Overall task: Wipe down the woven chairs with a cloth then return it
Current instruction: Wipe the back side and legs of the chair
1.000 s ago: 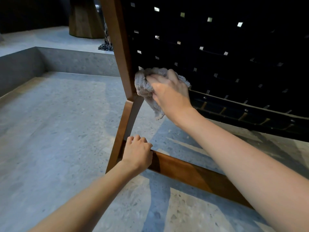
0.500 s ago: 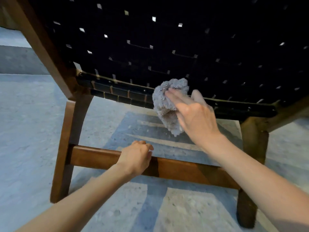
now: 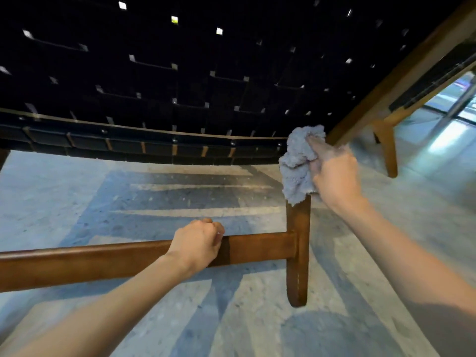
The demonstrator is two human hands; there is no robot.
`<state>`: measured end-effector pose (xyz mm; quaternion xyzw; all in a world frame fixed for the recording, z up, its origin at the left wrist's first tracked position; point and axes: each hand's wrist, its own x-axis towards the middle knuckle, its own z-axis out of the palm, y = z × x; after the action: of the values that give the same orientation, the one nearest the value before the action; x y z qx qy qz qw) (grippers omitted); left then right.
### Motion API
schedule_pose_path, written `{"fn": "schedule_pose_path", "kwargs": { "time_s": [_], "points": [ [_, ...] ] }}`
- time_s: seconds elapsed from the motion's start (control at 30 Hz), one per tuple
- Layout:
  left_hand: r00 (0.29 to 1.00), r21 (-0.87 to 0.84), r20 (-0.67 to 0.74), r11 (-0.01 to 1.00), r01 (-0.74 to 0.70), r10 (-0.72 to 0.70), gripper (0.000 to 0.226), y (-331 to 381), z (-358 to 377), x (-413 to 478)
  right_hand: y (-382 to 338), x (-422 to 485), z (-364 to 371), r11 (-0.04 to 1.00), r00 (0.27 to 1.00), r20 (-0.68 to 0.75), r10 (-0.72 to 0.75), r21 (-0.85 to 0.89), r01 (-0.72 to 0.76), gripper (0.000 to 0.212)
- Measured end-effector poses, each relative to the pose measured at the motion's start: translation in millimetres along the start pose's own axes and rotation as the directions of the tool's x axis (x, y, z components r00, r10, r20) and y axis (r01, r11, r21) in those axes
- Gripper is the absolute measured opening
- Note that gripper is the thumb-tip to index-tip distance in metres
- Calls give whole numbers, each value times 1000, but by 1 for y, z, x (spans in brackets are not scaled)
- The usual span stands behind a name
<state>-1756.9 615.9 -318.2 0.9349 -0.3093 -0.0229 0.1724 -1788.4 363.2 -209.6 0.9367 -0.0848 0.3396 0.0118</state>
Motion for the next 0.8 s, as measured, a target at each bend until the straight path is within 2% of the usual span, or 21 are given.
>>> {"fn": "schedule_pose_path", "kwargs": {
  "time_s": [0.13,0.2,0.27,0.3,0.37,0.43,0.5,0.57,0.7,0.8],
  "points": [
    [1000,-9,-20,1000,12,-12,29,-9,-3,-7,-31,-3,-8,994,997,-43,-59,86,63,55],
    [997,-78,-54,996,47,-51,28,-19,-9,-10,-60,-12,-13,975,985,-89,-148,154,160,55],
    [985,-316,-82,941,121,-154,29,-32,-20,-13,-88,-22,-11,936,952,-120,-280,186,299,50],
    [976,-466,-79,873,144,-203,33,-37,-27,-15,-100,-26,-8,911,933,-115,-340,206,357,47],
    [970,-654,-105,750,100,-221,52,-48,-44,-19,-123,-33,-1,866,908,-47,-417,281,412,41],
    [975,-717,-136,696,27,-178,67,-56,-61,-27,-145,-40,6,840,905,33,-425,387,380,38],
    [985,-730,-131,683,-20,-110,57,-66,-74,-36,-164,-47,16,818,923,81,-377,497,290,37],
    [993,-695,-106,719,-32,-57,39,-77,-78,-49,-181,-53,27,784,927,150,-343,589,195,34],
    [987,-658,-108,753,21,-121,33,-107,-75,-74,-212,-57,42,742,872,280,-401,657,131,33],
    [981,-641,-82,763,85,-178,31,-126,-80,-96,-239,-58,44,729,800,368,-473,674,121,35]
  ]
}}
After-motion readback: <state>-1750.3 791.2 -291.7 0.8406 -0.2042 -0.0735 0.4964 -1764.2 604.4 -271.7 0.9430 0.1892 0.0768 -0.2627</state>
